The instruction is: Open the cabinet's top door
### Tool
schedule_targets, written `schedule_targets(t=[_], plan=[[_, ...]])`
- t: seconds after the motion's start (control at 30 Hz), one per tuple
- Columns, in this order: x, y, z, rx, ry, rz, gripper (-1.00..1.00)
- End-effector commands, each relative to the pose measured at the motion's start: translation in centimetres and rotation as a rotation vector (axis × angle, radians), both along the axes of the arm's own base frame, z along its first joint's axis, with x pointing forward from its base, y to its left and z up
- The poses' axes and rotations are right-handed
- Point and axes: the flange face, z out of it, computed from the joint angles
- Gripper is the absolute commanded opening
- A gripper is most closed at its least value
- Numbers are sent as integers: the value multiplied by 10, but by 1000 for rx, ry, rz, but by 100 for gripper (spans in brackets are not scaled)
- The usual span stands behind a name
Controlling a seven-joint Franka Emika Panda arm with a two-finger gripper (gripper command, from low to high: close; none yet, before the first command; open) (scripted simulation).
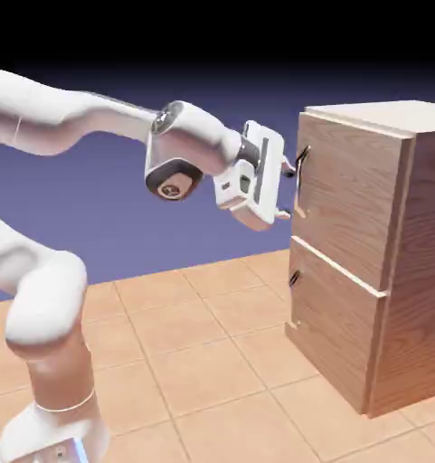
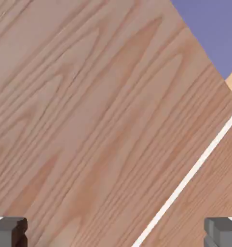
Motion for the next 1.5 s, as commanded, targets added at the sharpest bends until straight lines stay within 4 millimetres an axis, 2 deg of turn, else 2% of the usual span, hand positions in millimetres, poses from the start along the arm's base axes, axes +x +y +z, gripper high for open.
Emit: schedule_targets(t=[0.0, 0.37, 0.73, 1.1, 1.47], plan=[[-2, 1, 2, 44, -13, -26, 0], [-15, 21, 15, 528, -151, -267, 0], [-15, 52, 5, 1017, -271, -430, 0], [1, 85, -28, 1506, -356, -533, 0], [30, 109, -84, 1995, -406, -593, 0]])
